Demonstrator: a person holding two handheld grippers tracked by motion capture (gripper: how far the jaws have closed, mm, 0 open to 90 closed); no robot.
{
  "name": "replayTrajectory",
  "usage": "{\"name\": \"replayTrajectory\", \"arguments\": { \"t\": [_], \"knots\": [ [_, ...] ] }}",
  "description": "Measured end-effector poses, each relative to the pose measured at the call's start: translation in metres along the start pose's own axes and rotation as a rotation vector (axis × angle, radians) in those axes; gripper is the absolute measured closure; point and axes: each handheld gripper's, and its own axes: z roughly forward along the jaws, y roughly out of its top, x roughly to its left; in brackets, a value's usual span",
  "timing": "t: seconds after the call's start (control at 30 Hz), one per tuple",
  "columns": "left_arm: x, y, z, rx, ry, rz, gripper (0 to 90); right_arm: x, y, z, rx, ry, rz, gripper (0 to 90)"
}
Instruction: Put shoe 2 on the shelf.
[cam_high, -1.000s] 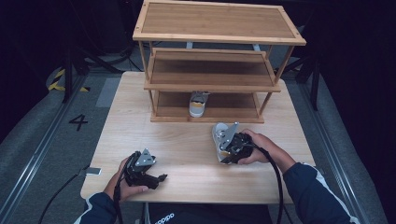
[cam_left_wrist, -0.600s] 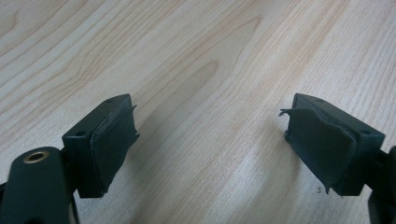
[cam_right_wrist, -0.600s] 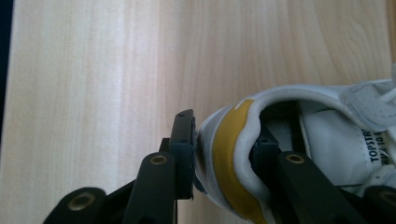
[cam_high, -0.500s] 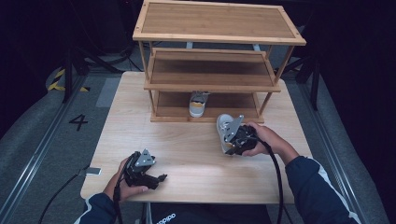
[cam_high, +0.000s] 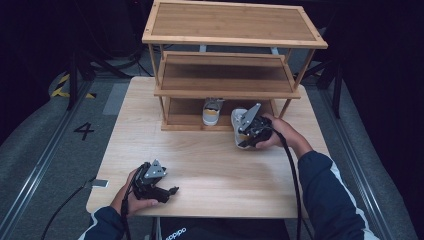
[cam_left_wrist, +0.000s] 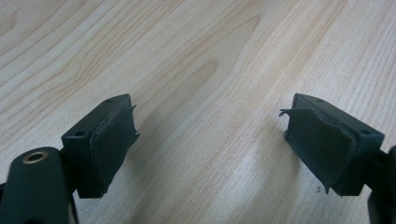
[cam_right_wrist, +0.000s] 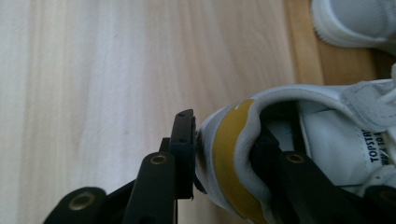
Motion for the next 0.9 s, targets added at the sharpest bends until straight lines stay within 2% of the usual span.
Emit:
{"name": "replayTrajectory", "arguments": {
  "t": [0.13, 0.27, 0.4, 0.57, 0.67, 0.73, 0.83, 0.9],
  "knots": [
    [0.0, 0.0, 0.0, 0.0, -0.012, 0.0, 15.9, -0.016, 0.006, 0.008, -0.013, 0.008, 0.007, 69.9],
    [-0.001, -0.001, 0.0, -0.001, -0.005, 0.003, 16.0, -0.029, 0.01, 0.027, -0.013, 0.029, 0.019, 69.7],
    [-0.001, -0.001, -0.001, -0.002, -0.003, 0.005, 16.1, -0.034, 0.012, 0.036, -0.015, 0.014, 0.02, 69.5],
    [-0.001, -0.001, -0.001, -0.002, -0.004, 0.004, 16.1, -0.035, 0.014, 0.042, -0.02, 0.022, 0.026, 68.0],
    [-0.001, -0.001, -0.001, 0.0, -0.003, 0.002, 16.1, -0.035, 0.014, 0.041, -0.019, -0.008, 0.026, 64.0],
    [-0.002, -0.001, -0.001, -0.002, -0.008, 0.007, 16.1, -0.035, 0.013, 0.038, -0.022, -0.033, 0.04, 60.1],
    [-0.002, -0.001, -0.001, 0.0, -0.014, 0.012, 15.9, -0.032, 0.014, 0.036, 0.012, -0.085, 0.06, 55.6],
    [-0.002, -0.001, -0.001, 0.0, -0.014, 0.012, 15.9, -0.03, 0.013, 0.034, 0.006, -0.106, 0.086, 50.7]
  ]
}}
